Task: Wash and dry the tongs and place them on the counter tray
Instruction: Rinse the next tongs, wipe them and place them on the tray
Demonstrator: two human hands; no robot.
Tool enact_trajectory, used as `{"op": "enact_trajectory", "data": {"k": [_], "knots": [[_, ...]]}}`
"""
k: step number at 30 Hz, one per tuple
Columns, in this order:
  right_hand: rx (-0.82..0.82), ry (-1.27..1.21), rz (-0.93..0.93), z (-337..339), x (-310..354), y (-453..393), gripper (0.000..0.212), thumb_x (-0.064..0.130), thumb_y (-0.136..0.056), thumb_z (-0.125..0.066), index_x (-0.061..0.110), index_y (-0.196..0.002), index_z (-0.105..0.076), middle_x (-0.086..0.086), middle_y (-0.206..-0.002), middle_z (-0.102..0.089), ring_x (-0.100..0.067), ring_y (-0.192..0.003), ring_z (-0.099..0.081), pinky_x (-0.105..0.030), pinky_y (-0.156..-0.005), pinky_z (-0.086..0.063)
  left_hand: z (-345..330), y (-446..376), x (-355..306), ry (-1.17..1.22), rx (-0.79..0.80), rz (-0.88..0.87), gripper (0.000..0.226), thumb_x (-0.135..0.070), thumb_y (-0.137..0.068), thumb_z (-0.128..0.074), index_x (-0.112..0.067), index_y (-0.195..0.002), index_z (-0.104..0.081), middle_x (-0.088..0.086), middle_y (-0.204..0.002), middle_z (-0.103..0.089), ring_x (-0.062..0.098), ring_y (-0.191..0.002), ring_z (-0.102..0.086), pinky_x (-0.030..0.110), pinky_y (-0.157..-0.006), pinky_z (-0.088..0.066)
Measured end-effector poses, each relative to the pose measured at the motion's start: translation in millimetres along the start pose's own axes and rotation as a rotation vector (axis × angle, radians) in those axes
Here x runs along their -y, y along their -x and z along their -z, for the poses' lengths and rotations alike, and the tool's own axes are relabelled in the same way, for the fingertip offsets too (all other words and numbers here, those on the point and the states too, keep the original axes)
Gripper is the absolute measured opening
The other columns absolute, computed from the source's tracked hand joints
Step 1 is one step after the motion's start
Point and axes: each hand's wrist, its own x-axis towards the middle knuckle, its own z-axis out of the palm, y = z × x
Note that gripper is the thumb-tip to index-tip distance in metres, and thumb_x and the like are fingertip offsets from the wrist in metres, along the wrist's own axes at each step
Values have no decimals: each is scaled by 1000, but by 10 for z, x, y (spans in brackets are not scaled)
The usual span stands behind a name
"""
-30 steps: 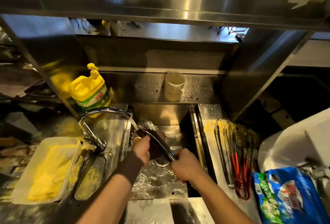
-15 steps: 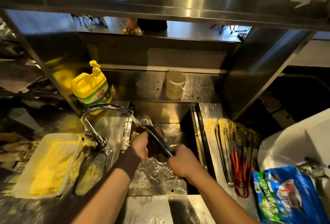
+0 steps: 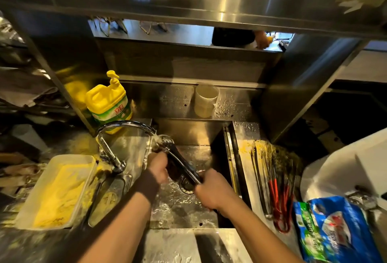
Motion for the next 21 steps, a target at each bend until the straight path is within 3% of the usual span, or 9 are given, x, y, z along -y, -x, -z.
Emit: {"op": "enact_trajectory", "data": {"k": [2, 4, 6, 7, 10, 13, 15, 17, 21], "knots": [[-11, -12, 1, 35, 17, -1, 10, 11, -78, -57, 16, -70, -59, -1, -59, -60, -12, -40, -54, -22, -36, -39, -9, 13, 11, 26, 9, 23, 21, -5, -92, -56, 1, -107, -69, 23, -107, -70, 37, -96, -71, 53, -83, -59], [-35, 8, 17, 46, 60, -4, 13, 10, -78, -56, 16, -67, -59, -1, -57, -58, -13, -42, -53, -22, -38, -39, -30, 83, 25, 16, 131, 71, 13, -6, -83, -64, -4, -86, -77, 18, -92, -73, 30, -78, -73, 41, -69, -61], [-8, 52, 27, 21, 79, 54, 12, 10, -80, -56, 17, -70, -60, -1, -62, -60, -13, -46, -55, -22, -39, -40, 2, 71, 14, 2, 137, 64, 15, -4, -85, -61, -2, -95, -71, 19, -102, -68, 30, -86, -68, 41, -83, -56], [21, 43, 27, 16, 53, 95, 12, 10, -81, -56, 19, -74, -61, -2, -66, -62, -12, -47, -56, -22, -39, -41, 44, 35, -21, -26, 67, 40, 18, -4, -90, -56, 0, -104, -67, 20, -107, -67, 31, -93, -67, 46, -89, -55], [102, -40, -24, 169, -102, 236, 18, 7, -83, -59, 25, -85, -60, -4, -76, -66, -10, -47, -57, -24, -40, -43, 206, -51, -130, 13, -224, -24, 9, -10, -97, -55, -6, -103, -60, 16, -92, -69, 32, -83, -68, 47, -68, -59], [54, -107, -73, 371, -187, 249, 21, 4, -81, -59, 14, -100, -65, -9, -76, -65, -13, -47, -56, -26, -41, -43, 319, -58, -140, 101, -301, -50, 10, -18, -98, -58, -10, -105, -57, 4, -66, -65, 17, -52, -64, 34, -52, -56], [-24, -126, -76, 420, -179, 189, 22, 2, -82, -57, 8, -101, -65, -12, -74, -63, -19, -50, -56, -30, -45, -44, 364, -30, -72, 65, -280, -39, 8, -17, -97, -59, -10, -100, -58, 3, -62, -63, 14, -44, -61, 28, -44, -54], [-101, -62, -59, 407, -137, 128, 25, 5, -83, -57, 8, -106, -65, -10, -75, -64, -23, -57, -60, -34, -50, -49, 380, 20, -3, -23, -243, -49, 9, -19, -96, -61, -11, -96, -59, 5, -73, -62, 20, -59, -63, 30, -54, -54], [-335, 500, 70, 339, -116, 126, 53, 15, -84, -59, 25, -135, -56, -5, -106, -68, -25, -86, -69, -39, -72, -60, 295, 131, 62, -138, -124, -86, 21, -18, -94, -63, -10, -113, -66, 17, -108, -70, 33, -99, -68, 49, -89, -56]]}}
